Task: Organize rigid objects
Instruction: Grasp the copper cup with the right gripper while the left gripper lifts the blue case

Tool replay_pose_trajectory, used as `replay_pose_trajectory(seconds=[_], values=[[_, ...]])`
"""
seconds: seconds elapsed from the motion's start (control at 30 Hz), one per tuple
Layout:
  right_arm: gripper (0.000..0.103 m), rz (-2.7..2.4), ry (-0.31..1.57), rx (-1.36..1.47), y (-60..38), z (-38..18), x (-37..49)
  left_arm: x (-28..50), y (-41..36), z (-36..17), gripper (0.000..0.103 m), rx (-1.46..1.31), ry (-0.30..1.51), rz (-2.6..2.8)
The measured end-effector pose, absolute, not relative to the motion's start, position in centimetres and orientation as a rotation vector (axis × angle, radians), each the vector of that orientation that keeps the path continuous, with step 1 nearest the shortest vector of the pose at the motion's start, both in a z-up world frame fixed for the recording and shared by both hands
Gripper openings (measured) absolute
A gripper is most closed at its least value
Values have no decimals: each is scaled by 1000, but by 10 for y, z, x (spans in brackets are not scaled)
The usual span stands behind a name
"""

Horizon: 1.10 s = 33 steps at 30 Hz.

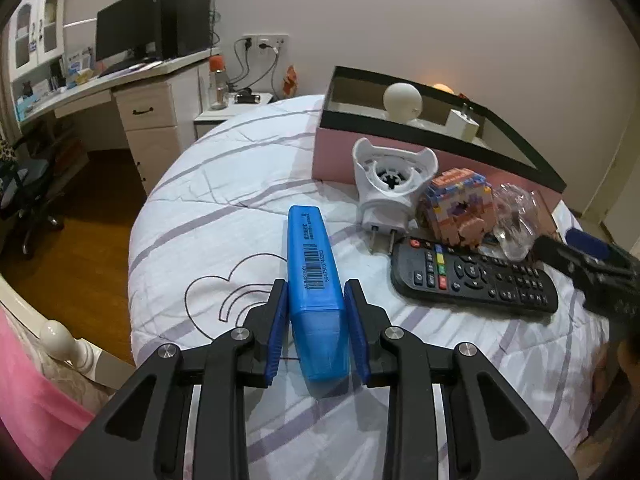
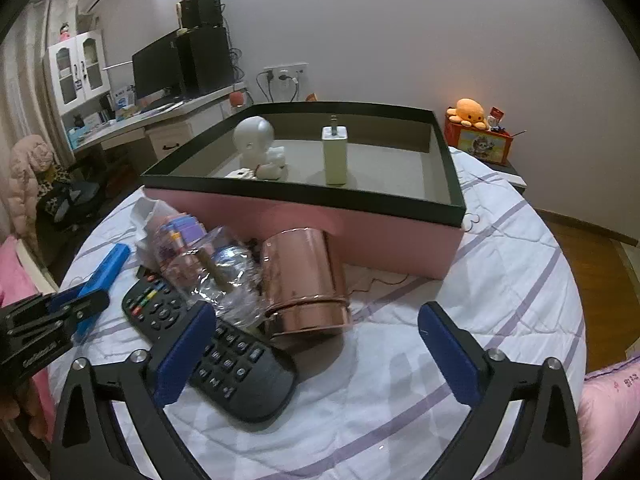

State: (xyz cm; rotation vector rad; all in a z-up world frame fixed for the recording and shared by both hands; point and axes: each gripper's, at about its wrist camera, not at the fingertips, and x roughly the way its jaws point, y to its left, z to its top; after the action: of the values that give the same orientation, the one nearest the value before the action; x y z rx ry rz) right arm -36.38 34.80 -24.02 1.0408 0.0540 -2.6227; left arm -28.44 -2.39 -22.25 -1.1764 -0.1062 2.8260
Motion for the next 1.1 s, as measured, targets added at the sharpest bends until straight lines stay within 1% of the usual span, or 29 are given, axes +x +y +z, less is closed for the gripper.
replay_pose_trajectory(seconds=[0.13,0.17,0.2,0.27,0.33,0.43,0.57,0.63,0.7,0.9,1.1], values=[[93,-2608,51,1053,349,-238,-369,-285,-23,-222,29,-1176,-113,2804],[89,-2609,49,1047,350,-236,-368,-285,-24,-221,29,-1179,-116,2800],[78,-2615,48,1039,351,-235,-367,-284,-24,-221,29,-1178,-119,2796],[69,-2631,53,1048,353,-235,-367,-284,-25,-220,29,-1173,-125,2789],[68,-2604,39,1066,353,-238,-370,-284,-24,-220,29,-1174,-120,2789],[68,-2585,86,1090,346,-242,-375,-285,-23,-223,29,-1178,-118,2784],[68,-2582,81,1107,347,-243,-383,-288,-24,-226,29,-1178,-138,2772],[67,-2563,94,1173,345,-253,-392,-291,-25,-227,29,-1171,-162,2766],[52,-2545,88,1177,344,-254,-392,-290,-26,-227,29,-1168,-174,2765],[48,-2561,60,1107,348,-248,-380,-287,-29,-225,27,-1152,-199,2764],[48,-2548,18,1083,352,-245,-368,-281,-31,-221,27,-1143,-226,2729]])
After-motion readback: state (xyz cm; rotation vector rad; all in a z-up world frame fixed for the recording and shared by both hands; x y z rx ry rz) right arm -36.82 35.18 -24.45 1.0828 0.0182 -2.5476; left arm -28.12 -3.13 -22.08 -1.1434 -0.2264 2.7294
